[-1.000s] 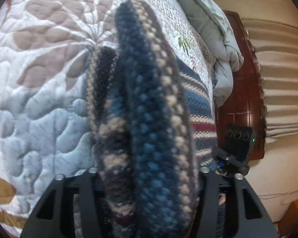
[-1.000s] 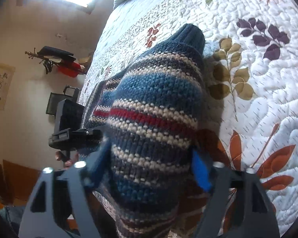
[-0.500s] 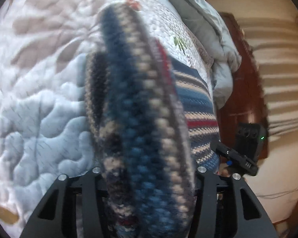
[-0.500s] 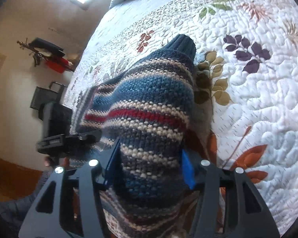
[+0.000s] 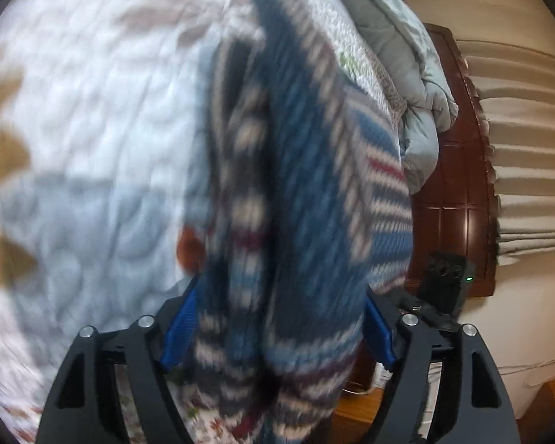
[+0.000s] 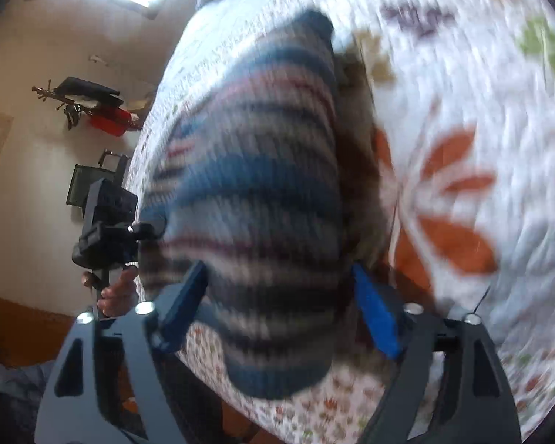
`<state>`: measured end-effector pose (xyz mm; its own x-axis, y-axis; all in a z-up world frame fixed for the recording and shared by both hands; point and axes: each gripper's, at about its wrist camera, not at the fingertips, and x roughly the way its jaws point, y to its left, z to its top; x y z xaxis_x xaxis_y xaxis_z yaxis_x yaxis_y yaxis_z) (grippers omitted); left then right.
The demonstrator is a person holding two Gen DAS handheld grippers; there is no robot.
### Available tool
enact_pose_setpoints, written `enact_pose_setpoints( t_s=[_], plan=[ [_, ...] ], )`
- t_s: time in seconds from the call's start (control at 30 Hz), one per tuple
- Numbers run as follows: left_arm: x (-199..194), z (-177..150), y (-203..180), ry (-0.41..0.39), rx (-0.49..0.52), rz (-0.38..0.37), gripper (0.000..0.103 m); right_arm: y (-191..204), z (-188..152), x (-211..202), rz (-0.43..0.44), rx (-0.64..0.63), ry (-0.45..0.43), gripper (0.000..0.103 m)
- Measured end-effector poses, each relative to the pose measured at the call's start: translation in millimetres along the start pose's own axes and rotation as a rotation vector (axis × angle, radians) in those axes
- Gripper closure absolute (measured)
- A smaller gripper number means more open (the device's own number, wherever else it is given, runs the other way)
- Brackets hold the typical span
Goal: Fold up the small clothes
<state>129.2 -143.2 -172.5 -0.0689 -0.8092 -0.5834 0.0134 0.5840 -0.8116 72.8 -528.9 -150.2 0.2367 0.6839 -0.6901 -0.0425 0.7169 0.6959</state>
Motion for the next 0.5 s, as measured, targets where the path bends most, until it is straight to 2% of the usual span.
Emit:
enact_pose_setpoints(
  t_s=[0.03,0.07,0.1,0.13,0.2,0.27,0.3,0.33,0.37,0.4,0.5],
  plan=[
    [1.9,-3.6,2.7,-0.010,-0.018,-0.006,0.026,-1.4,-5.9,4.7,0.027,0.016,0.012,0.053],
    [1.8,-2.9,4.3,-0.018,-0.025,-0.007,0.030,-0.9,-10.2,10.1,0.035,0.024,0.016,0.055],
    [1.0,-0.1,2.5,-0.019,-0.028,-0.009,0.037,5.4,-14.8,16.8,0.014,0.003,0.023,0.063],
    [-3.5,1.0,4.4,-0.017,-0.026,0.001,0.043,12.6,-17.0,18.3,0.005,-0.016,0.021,0.067],
    [-20.2,8.7,-4.5,-0.053,0.006,0.033,0.051,30.9,-21.4,21.4,0.057,-0.040,0.027,0.072],
    [-35.0,13.1,-16.7,-0.104,0.058,0.083,0.051,43.9,-24.9,25.3,0.098,-0.064,0.046,0.074],
    [-37.9,13.0,-20.8,-0.105,0.083,0.102,0.051,47.8,-25.9,28.1,0.092,-0.071,0.053,0.074],
    [-35.8,11.5,-21.5,-0.082,0.096,0.111,0.051,50.0,-26.0,30.1,0.036,-0.086,0.054,0.075],
    [-30.6,8.3,-17.4,-0.057,0.090,0.112,0.051,47.9,-26.0,31.3,0.001,-0.086,0.052,0.075],
    [-24.0,4.8,-12.7,-0.042,0.075,0.108,0.051,41.6,-25.4,31.9,0.002,-0.060,0.056,0.076],
    [-17.1,-3.2,-1.6,-0.039,0.027,0.040,0.051,18.5,-25.8,28.3,0.044,0.023,0.060,0.077]
  ],
)
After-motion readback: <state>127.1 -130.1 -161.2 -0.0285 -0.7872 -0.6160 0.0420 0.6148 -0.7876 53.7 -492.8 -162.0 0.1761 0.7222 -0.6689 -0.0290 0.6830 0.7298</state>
